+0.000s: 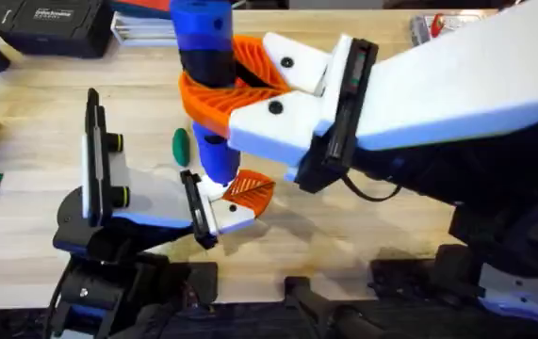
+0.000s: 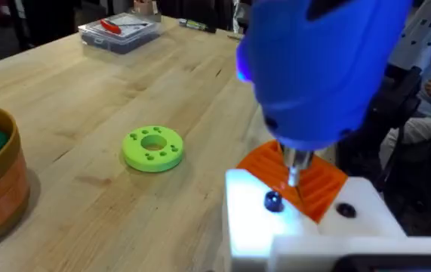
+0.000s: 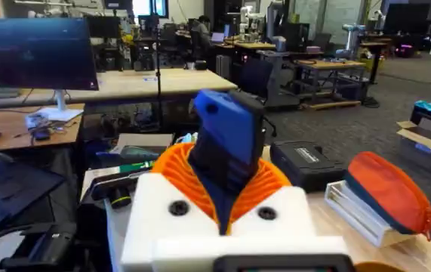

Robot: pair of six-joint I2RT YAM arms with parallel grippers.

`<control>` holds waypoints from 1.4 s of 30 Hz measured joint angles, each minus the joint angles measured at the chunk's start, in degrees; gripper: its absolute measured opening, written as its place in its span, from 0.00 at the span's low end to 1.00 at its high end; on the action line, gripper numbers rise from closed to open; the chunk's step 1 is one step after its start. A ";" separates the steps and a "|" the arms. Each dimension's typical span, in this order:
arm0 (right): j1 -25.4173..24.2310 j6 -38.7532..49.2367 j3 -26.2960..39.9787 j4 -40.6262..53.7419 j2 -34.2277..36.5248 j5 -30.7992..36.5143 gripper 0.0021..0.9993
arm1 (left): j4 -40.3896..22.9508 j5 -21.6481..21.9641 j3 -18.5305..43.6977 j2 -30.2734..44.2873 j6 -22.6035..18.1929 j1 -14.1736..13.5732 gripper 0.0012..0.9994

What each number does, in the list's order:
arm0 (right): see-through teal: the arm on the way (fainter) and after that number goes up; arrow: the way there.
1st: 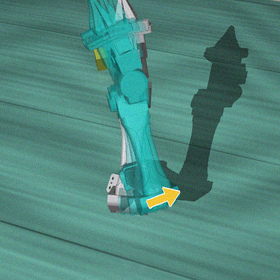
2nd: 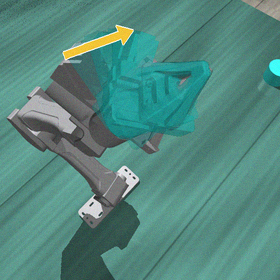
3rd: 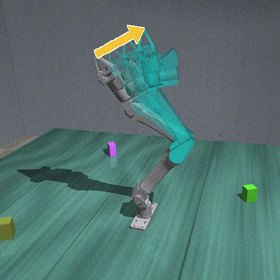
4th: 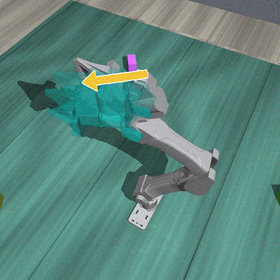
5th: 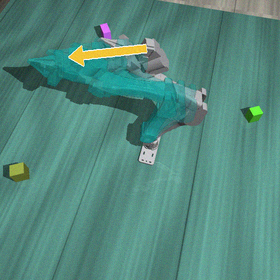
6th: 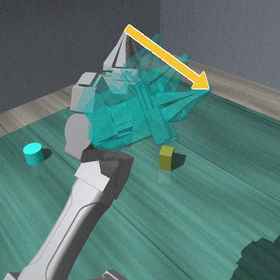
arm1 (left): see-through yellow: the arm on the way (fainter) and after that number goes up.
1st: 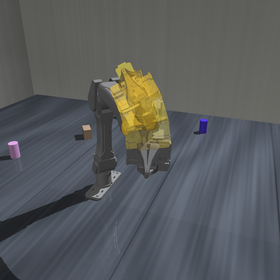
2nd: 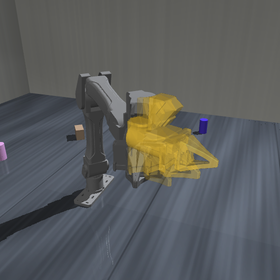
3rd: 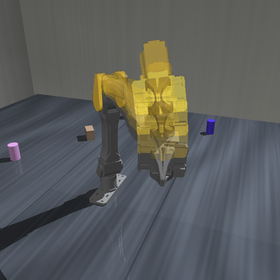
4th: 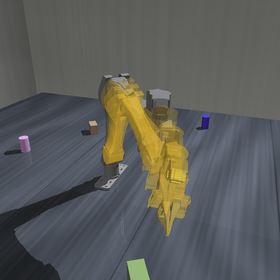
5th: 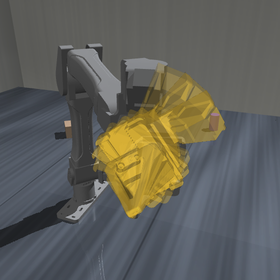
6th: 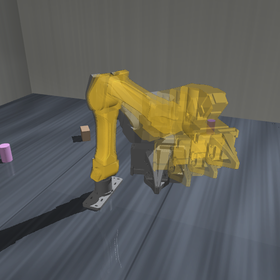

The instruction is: Pick up the gripper from the table and insert it into the empty holder that is missing its gripper. Then pick up a screw, insert it into the mounting hole, and use the screwdriver to tighten it. Finally, clean up the table by picking up the vegetable and placing it into the bucket.

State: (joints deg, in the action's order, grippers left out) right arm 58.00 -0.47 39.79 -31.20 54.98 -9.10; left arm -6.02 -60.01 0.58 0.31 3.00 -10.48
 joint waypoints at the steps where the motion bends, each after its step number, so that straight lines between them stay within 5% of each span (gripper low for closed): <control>1: 0.02 0.00 0.00 0.00 0.01 0.00 0.02 | 0.00 0.00 0.00 0.00 0.00 0.00 0.00; 42: 0.13 2.63 -0.01 0.64 2.14 -0.20 0.02 | 0.00 -0.02 0.00 0.00 0.02 0.00 0.00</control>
State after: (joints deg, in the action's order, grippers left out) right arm 58.13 2.16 39.79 -30.56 57.12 -9.30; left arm -6.02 -60.02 0.58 0.32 3.03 -10.48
